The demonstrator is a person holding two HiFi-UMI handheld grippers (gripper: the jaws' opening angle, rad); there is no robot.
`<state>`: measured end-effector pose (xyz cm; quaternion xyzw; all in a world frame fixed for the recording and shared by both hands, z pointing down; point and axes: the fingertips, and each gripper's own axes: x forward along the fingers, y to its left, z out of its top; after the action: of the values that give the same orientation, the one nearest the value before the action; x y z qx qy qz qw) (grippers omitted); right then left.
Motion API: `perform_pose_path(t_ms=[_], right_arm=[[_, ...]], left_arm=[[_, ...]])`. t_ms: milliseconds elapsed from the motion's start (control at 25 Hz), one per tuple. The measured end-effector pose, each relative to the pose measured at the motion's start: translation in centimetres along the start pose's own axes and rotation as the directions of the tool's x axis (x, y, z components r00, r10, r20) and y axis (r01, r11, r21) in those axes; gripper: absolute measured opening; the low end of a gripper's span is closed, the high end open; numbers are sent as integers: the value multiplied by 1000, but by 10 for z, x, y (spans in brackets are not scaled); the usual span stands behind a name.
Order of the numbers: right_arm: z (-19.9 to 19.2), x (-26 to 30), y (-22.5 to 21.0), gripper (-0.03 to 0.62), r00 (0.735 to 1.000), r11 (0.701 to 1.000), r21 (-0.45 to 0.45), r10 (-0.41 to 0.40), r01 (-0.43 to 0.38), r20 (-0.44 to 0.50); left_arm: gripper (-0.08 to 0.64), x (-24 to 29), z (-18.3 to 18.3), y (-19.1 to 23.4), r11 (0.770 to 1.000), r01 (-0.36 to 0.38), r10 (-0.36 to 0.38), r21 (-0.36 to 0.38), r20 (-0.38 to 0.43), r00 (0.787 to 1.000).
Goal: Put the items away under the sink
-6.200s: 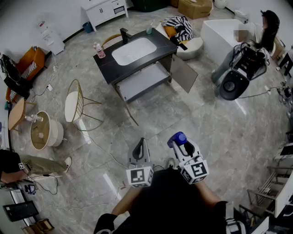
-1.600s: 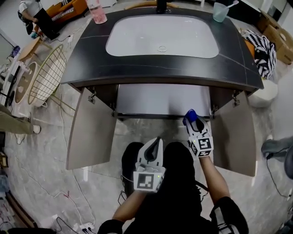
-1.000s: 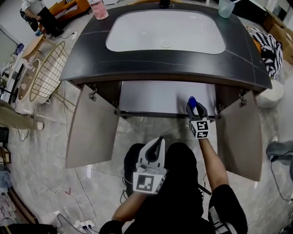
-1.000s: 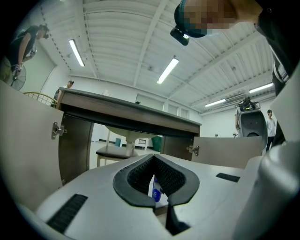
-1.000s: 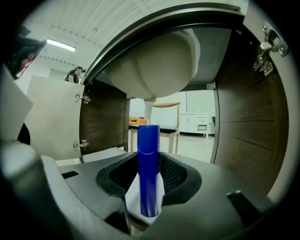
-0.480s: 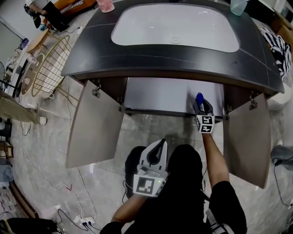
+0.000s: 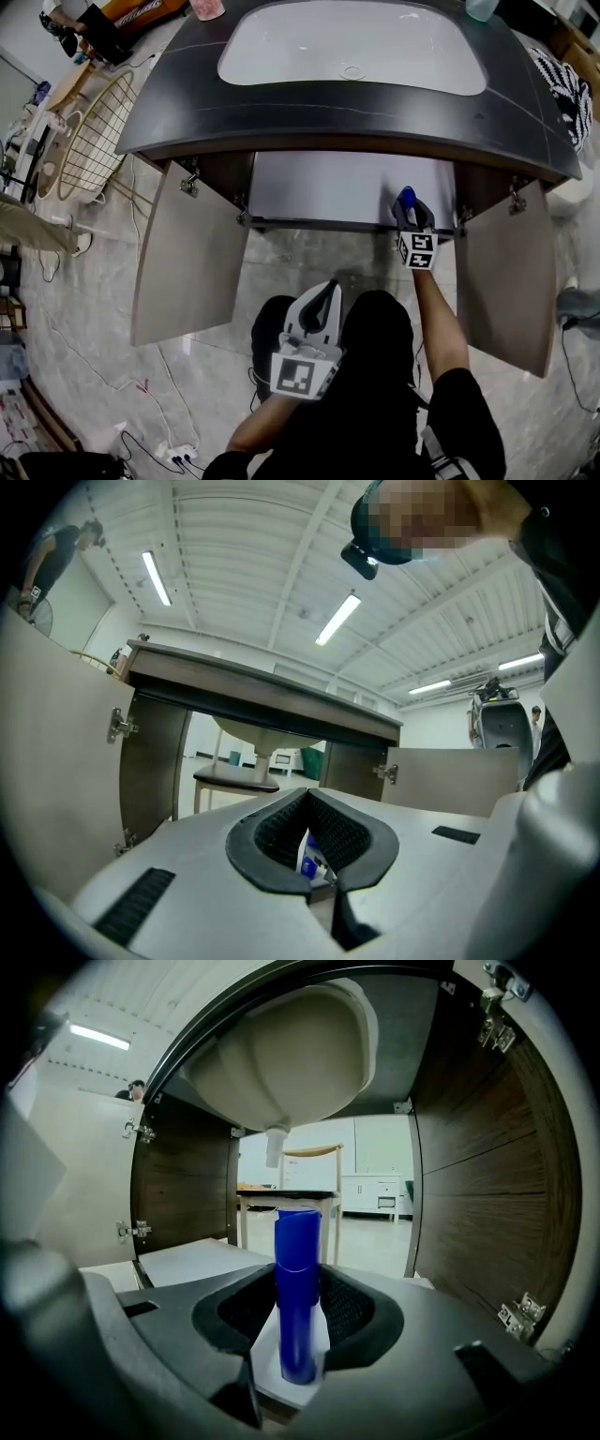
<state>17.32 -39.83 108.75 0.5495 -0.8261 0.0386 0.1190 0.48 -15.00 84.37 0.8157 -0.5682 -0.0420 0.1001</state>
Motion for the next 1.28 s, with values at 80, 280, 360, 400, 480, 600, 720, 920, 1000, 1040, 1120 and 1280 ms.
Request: perform_pose_path(t_ms=[80, 280, 360, 400, 480, 600, 720, 920, 1000, 1040, 1120, 1280], right_arm=[[-1, 0, 0, 143, 1000, 1000, -1, -7, 7, -12], [2, -6, -2, 146, 999, 1000, 1, -21, 21, -26], [4, -12, -1, 149, 999, 1000, 8, -28, 28, -29], [3, -16, 0, 150, 999, 1000, 11, -29, 30, -37], [1, -26, 4, 149, 998, 1000, 17, -23, 25, -63], [-8, -40, 10, 138, 993, 999, 33, -24, 28, -116], [-13, -53, 15, 108, 978, 997, 69, -32, 47, -206], [11, -101, 24, 23, 940, 985, 150, -28, 83, -339], [29, -120, 31, 15, 921, 979, 182, -17, 95, -388], [39, -129, 34, 12, 911, 974, 202, -10, 102, -412], [61, -147, 44, 12, 894, 964, 243, 10, 111, -449], [113, -195, 59, 11, 865, 949, 294, 48, 117, -500]], left_arm=[[15, -1, 0, 0, 1000, 1, -1, -1, 3, 1000], [15, -2, -3, 4, 1000, 11, -11, 6, 3, 1000], [15, 0, -4, 5, 1000, 9, -9, -13, 2, 1000], [15, 1, -5, 4, 1000, 11, -11, -18, 0, 1000], [17, 3, -7, 4, 1000, 20, -20, -16, -9, 1000], [15, 9, -10, 7, 999, 33, -32, 12, -41, 999], [15, 18, 5, 8, 999, 29, -31, -28, -65, 997], [15, 17, 61, -8, 998, 39, -44, -41, -127, 991], [15, 15, 90, -14, 998, 47, -51, -30, -154, 987], [15, 14, 105, -16, 998, 46, -51, -32, -165, 985], [15, 10, 129, -22, 999, 48, -51, -24, -191, 980], [15, -3, 181, -48, 999, 39, -44, -29, -226, 973]])
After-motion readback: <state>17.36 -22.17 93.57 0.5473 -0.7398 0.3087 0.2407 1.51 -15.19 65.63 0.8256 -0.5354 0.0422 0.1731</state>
